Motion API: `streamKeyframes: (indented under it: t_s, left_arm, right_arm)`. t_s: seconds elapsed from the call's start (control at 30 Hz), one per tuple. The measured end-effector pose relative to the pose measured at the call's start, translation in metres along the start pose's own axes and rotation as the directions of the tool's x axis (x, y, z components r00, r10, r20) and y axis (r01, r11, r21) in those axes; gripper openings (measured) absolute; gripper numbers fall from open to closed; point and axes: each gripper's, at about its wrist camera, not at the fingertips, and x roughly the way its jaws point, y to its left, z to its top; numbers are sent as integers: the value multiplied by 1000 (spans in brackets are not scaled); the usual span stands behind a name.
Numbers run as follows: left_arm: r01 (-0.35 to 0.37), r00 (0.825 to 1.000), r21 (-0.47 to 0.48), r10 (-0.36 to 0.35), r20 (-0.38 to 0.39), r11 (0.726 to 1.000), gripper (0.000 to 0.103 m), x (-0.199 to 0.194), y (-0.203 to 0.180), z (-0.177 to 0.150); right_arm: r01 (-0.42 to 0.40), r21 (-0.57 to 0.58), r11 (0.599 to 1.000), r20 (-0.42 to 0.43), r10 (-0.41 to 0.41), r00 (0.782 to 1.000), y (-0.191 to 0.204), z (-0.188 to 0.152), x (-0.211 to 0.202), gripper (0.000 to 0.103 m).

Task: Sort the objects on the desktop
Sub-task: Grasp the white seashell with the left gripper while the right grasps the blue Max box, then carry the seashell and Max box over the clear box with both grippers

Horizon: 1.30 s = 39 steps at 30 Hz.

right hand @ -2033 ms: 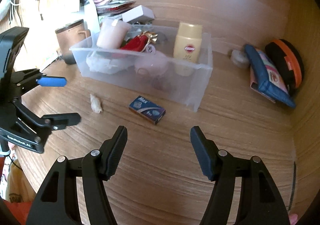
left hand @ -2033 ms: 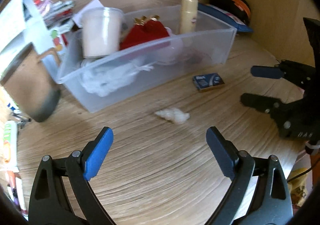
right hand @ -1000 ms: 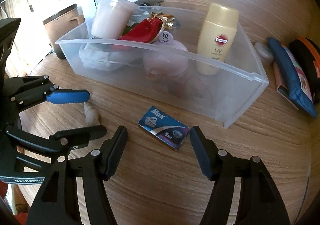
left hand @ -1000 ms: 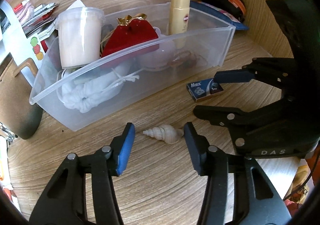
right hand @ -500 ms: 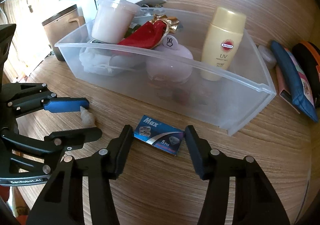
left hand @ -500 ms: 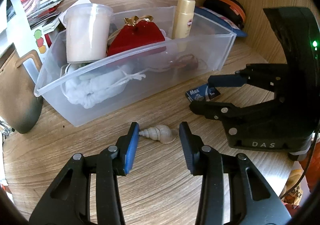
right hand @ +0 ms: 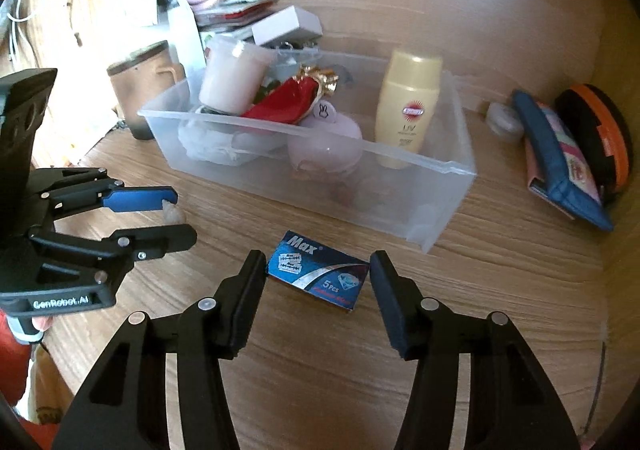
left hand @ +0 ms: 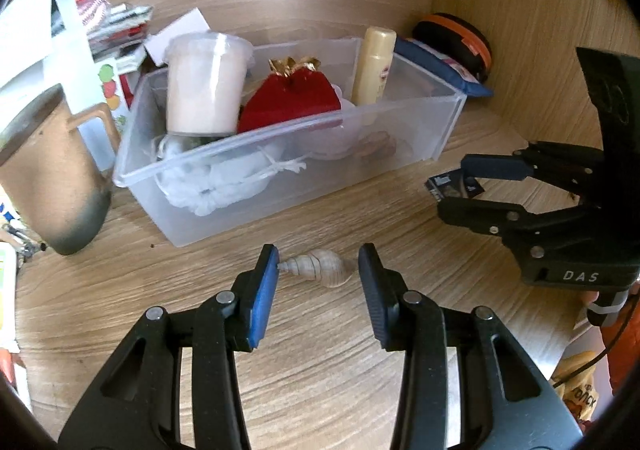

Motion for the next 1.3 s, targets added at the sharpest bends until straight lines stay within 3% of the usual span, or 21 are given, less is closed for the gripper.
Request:
streamKeyframes:
  t_s: [0.27,0.53,0.87,1.3]
  left_arm:
    - [13,998,-4,-12,63,1000,41,-32,-3,15]
    - [16,997,15,-18,77,1000,41,-38,-2,43]
    - [19,996,-25,-17,89,1000,41,-22,13,74]
    - [47,997,-57,-44,59,997,41,11,14,99]
  right_arm:
    - [-15,6,1000,51,15,999,-7,-1,-26,50]
    - [7,7,1000,101,-7,995,-20,14,-42,50]
    - [21,8,1000,141,-22,990,-35,36,-44,50]
    - [-8,4,1000,124,7,992,-47,63,-9,50]
